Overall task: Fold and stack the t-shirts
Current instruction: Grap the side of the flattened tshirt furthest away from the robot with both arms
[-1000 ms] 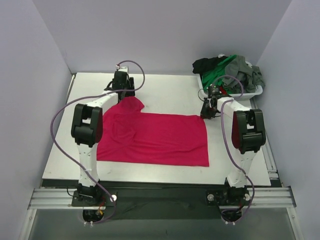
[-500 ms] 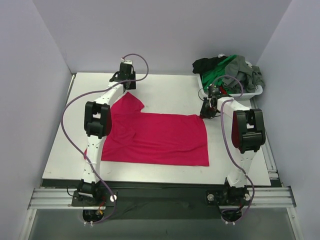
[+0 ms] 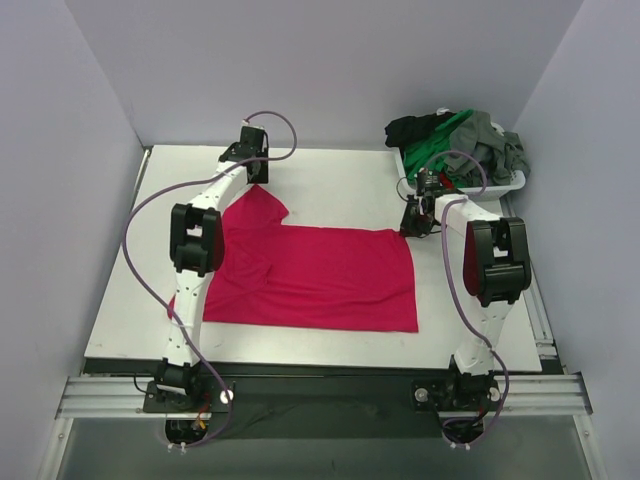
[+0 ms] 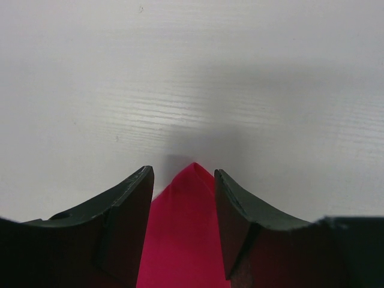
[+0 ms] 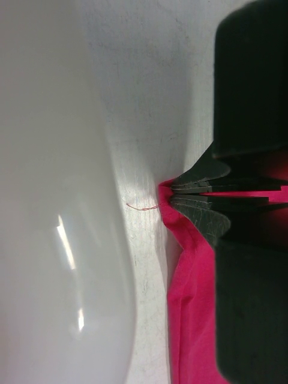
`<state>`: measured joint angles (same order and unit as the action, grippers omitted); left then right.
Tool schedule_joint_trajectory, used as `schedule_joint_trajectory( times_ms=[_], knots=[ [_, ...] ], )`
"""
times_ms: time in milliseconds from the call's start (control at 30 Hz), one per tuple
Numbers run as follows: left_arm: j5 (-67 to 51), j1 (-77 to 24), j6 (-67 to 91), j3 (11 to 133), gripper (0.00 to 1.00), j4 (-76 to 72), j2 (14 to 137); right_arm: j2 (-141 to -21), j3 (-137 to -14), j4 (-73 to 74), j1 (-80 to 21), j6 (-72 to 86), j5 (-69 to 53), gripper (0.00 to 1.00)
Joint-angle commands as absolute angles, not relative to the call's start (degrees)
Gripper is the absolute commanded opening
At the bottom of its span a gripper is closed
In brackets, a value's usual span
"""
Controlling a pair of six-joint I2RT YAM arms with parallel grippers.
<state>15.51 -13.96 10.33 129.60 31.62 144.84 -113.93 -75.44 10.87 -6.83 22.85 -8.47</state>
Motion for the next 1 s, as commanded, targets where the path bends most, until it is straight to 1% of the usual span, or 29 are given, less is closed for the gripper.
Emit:
schedule_joint_trajectory(
  times_ms=[0, 200, 433, 500, 600, 767, 933, 967],
  knots=[
    [15.74, -13.62, 10.46, 134.02, 0.56, 33.75, 146.6, -114.96, -76.2, 12.74, -6.68, 22.24, -8.79, 0.0],
    [14.59, -13.71, 9.93, 139.3, 0.55, 37.7, 149.5, -114.96, -76.11, 12.66, -6.68, 22.24, -8.88, 0.0],
    [13.54, -13.71, 9.58, 141.85, 0.51, 38.93, 150.99, -115.05, -76.2, 12.57, -6.68, 22.24, -8.96, 0.0],
    [13.19, -13.71, 9.32, 142.73, 0.48, 39.81, 151.61, -115.05, -76.11, 12.66, -6.68, 22.32, -8.96, 0.0],
    [12.75, -13.71, 9.14, 143.79, 0.4, 40.34, 152.23, -114.87, -76.03, 12.57, -6.68, 22.15, -9.05, 0.0],
    [12.22, -13.71, 8.7, 143.7, 0.2, 40.43, 152.23, -114.52, -75.76, 12.57, -6.68, 22.15, -9.05, 0.0],
    [12.66, -13.62, 8.0, 143.79, 0.11, 40.69, 152.31, -113.38, -74.89, 12.31, -6.68, 22.06, -8.7, 0.0],
    [12.66, -13.62, 7.91, 143.62, 0.08, 40.69, 152.31, -113.2, -74.71, 12.3, -6.68, 22.06, -8.7, 0.0]
  ],
)
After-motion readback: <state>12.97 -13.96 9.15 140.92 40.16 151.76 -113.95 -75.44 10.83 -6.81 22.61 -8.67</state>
